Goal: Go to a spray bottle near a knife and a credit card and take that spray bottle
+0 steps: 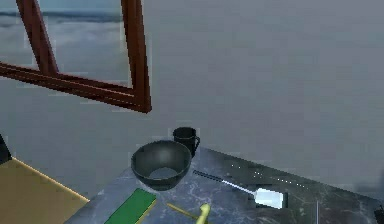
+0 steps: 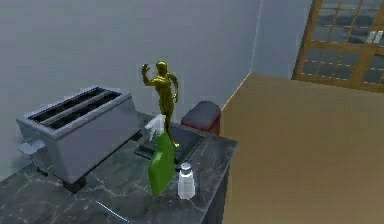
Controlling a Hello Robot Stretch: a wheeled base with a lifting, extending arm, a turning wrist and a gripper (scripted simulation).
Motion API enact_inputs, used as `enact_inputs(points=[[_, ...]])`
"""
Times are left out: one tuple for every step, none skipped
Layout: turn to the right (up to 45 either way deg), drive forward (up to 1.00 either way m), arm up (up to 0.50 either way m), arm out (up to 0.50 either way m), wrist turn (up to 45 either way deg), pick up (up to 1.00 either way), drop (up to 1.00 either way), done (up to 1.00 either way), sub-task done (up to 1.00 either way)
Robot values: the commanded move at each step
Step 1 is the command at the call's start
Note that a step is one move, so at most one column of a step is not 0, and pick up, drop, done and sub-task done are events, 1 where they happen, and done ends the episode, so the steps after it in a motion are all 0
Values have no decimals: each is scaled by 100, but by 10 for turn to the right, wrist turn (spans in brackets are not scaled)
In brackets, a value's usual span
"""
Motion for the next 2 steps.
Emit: enact_inputs(points=[[0,0,50,0,0,0,0,0,0],[0,0,38,0,0,0,0,0,0]])
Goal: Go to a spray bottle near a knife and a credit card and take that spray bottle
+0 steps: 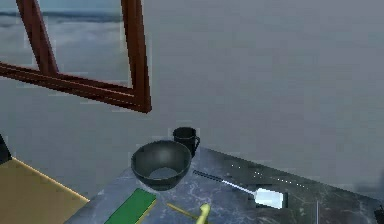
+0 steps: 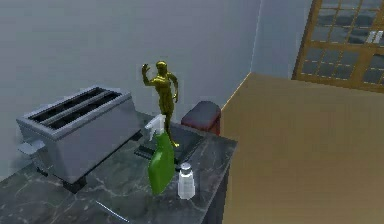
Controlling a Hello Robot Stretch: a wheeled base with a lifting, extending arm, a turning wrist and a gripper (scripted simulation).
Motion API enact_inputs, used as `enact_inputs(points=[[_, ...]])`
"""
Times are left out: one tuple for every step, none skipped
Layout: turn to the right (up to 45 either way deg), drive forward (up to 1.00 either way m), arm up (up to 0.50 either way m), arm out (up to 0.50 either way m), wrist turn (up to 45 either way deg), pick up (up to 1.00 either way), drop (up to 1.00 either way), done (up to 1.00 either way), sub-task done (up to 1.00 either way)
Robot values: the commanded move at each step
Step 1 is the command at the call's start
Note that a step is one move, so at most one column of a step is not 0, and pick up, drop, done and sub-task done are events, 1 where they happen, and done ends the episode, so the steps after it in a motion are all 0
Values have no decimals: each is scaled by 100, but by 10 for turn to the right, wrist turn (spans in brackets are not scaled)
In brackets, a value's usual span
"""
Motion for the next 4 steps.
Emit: enact_inputs(points=[[0,0,20,0,0,0,0,0,0],[0,0,0,0,0,100,0,0,0],[0,0,10,0,0,0,0,0,0],[0,0,20,0,0,0,0,0,0]])
